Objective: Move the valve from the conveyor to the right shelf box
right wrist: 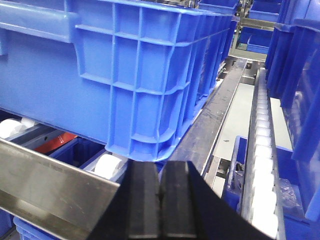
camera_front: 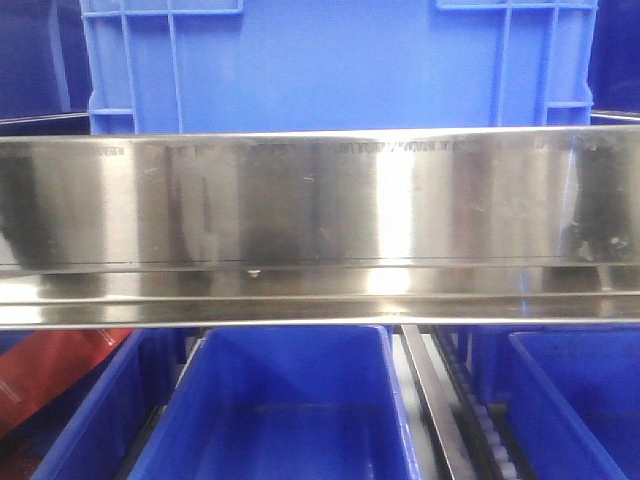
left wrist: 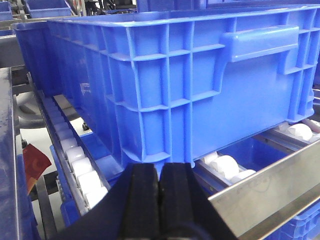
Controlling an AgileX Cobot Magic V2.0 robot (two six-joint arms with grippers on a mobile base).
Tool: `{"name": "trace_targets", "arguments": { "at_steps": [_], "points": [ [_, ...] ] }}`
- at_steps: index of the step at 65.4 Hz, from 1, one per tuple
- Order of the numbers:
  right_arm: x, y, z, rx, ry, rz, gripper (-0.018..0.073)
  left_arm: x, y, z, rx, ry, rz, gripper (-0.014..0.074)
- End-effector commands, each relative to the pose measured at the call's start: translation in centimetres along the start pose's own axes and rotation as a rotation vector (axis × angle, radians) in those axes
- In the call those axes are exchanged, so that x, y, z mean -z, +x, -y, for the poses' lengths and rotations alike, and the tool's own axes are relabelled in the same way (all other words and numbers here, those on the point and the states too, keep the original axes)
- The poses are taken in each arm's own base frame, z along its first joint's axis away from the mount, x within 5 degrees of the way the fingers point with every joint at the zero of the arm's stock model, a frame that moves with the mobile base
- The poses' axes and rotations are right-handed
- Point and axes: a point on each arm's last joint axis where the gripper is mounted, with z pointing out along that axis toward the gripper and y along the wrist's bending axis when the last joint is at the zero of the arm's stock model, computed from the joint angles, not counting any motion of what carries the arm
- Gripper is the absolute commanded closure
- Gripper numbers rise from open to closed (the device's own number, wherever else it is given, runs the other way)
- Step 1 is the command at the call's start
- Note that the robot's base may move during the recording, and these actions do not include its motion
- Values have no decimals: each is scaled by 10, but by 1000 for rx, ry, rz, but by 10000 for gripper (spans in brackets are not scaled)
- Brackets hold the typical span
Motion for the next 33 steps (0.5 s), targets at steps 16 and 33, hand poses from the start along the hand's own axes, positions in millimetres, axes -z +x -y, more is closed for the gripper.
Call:
{"name": "trace_targets", "arguments": {
  "at_steps": [16, 33],
  "points": [
    [1, -2, 0, 10, 4, 29, 721, 11, 7, -8, 23, -87, 46, 707],
    [1, -2, 0, 10, 4, 29, 721, 39, 46, -20, 31, -330, 126, 707]
  ]
}}
